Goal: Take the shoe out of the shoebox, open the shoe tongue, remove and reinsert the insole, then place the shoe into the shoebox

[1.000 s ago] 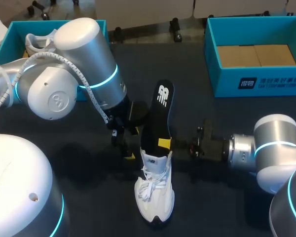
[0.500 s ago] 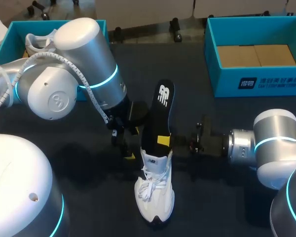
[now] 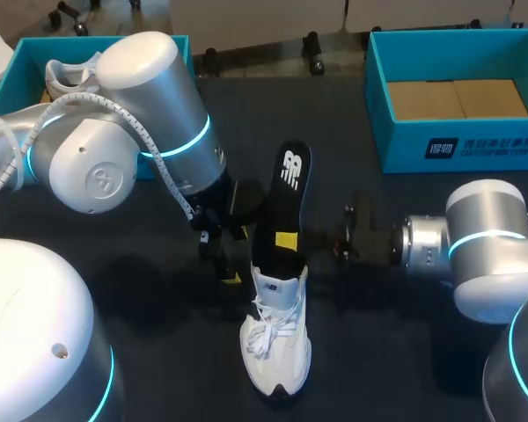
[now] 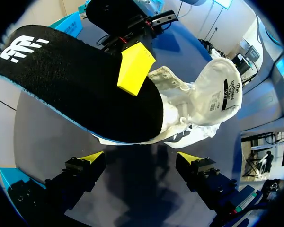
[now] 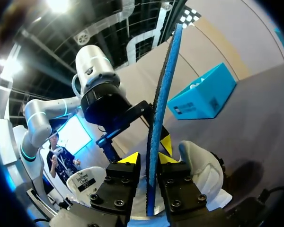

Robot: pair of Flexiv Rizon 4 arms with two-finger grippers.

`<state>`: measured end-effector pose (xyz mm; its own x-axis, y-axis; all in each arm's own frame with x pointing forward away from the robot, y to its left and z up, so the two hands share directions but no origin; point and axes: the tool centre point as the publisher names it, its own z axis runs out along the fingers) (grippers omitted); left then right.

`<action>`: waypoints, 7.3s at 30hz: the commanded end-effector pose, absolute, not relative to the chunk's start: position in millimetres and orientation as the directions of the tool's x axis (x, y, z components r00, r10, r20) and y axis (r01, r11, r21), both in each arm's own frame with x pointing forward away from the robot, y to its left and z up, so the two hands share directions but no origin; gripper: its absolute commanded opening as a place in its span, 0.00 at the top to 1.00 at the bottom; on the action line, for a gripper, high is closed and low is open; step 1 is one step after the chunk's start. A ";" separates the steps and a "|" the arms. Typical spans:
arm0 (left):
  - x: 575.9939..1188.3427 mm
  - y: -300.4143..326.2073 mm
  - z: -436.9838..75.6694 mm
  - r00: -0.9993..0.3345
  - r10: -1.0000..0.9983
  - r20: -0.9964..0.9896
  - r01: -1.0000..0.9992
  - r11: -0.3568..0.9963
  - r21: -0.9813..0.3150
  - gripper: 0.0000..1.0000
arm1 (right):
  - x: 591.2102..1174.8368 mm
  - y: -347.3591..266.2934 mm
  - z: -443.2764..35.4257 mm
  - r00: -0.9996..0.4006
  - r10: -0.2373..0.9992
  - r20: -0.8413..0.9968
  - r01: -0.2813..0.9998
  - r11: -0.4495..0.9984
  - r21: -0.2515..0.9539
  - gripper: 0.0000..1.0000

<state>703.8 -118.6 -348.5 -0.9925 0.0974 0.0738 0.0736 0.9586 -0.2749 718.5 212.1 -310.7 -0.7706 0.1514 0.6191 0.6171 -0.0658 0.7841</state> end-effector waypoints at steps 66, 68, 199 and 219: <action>703.4 -118.2 -348.4 -0.993 0.097 0.073 0.074 0.959 -0.274 0.00 | 710.7 217.1 -321.4 -0.689 0.081 0.720 0.717 -0.064 0.694 0.70; 703.4 -118.2 -348.4 -0.993 0.097 0.073 0.074 0.959 -0.274 0.00 | 712.7 217.3 -319.1 -0.698 0.081 0.711 0.709 -0.063 0.703 0.70; 703.4 -118.2 -348.4 -0.993 0.097 0.073 0.074 0.959 -0.274 0.00 | 729.7 215.8 -318.9 -0.637 0.104 0.764 0.761 -0.071 0.645 0.79; 703.4 -118.2 -348.4 -0.993 0.097 0.073 0.074 0.959 -0.274 0.00 | 712.5 220.6 -347.8 -0.505 0.098 0.858 0.854 -0.084 0.513 1.00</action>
<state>703.8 -118.6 -348.5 -0.9925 0.0974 0.0738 0.0736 0.9587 -0.2749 717.6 217.9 -340.1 -0.5131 0.0975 0.8528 0.8491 -0.0875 0.5209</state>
